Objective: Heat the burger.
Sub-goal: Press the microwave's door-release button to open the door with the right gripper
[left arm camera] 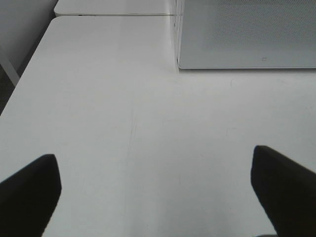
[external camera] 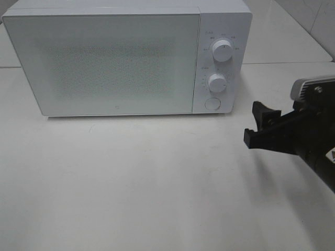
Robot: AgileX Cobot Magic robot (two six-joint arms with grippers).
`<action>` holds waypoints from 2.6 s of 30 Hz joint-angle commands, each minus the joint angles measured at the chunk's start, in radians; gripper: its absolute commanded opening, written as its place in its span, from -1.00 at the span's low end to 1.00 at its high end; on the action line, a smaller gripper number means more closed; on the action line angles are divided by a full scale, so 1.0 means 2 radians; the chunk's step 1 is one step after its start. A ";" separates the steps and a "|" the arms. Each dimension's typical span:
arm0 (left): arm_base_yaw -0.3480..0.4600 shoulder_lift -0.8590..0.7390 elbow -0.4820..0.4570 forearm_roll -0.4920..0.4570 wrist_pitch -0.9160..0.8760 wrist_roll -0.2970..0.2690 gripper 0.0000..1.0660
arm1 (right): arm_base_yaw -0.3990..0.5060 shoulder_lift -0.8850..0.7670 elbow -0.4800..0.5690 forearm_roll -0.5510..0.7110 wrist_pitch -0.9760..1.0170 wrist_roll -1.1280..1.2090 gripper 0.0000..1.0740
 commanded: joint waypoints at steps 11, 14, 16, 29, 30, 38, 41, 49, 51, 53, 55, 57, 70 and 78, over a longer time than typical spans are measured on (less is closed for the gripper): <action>0.001 -0.004 0.000 -0.001 -0.005 -0.001 0.83 | 0.079 0.083 -0.068 0.053 -0.090 -0.007 0.32; 0.001 -0.004 0.000 -0.001 -0.005 -0.001 0.83 | 0.084 0.094 -0.076 0.053 -0.084 -0.006 0.32; 0.001 -0.004 0.000 -0.001 -0.005 -0.001 0.83 | 0.084 0.100 -0.079 0.053 -0.082 -0.002 0.32; 0.001 -0.004 0.000 -0.001 -0.005 -0.001 0.83 | 0.084 0.100 -0.079 0.052 -0.055 0.178 0.14; 0.001 -0.004 0.000 -0.001 -0.005 -0.001 0.83 | 0.084 0.100 -0.079 0.052 -0.055 0.178 0.14; 0.001 -0.004 0.000 -0.001 -0.005 -0.001 0.83 | 0.084 0.100 -0.079 0.052 -0.045 0.466 -0.14; 0.001 -0.004 0.000 -0.001 -0.005 -0.001 0.83 | 0.083 0.100 -0.079 0.059 -0.047 0.583 -0.34; 0.001 -0.004 0.000 -0.001 -0.005 -0.001 0.83 | 0.083 0.100 -0.079 0.076 -0.042 0.733 -0.91; 0.001 -0.004 0.000 -0.001 -0.005 -0.001 0.83 | 0.083 0.100 -0.079 0.078 -0.042 0.760 -1.00; 0.001 -0.004 0.000 -0.001 -0.005 -0.001 0.83 | 0.083 0.103 -0.087 0.091 -0.040 0.764 -1.00; 0.001 -0.004 0.000 -0.001 -0.005 -0.001 0.83 | 0.083 0.104 -0.091 0.096 -0.039 0.764 -1.00; 0.001 -0.004 0.000 -0.001 -0.005 -0.001 0.83 | 0.082 0.112 -0.100 0.100 -0.033 0.764 -1.00; 0.001 -0.004 0.000 -0.001 -0.005 -0.001 0.83 | 0.042 0.184 -0.174 0.100 0.024 0.766 -1.00; 0.001 -0.004 0.000 -0.001 -0.005 -0.001 0.83 | 0.008 0.210 -0.215 0.091 0.076 0.764 -1.00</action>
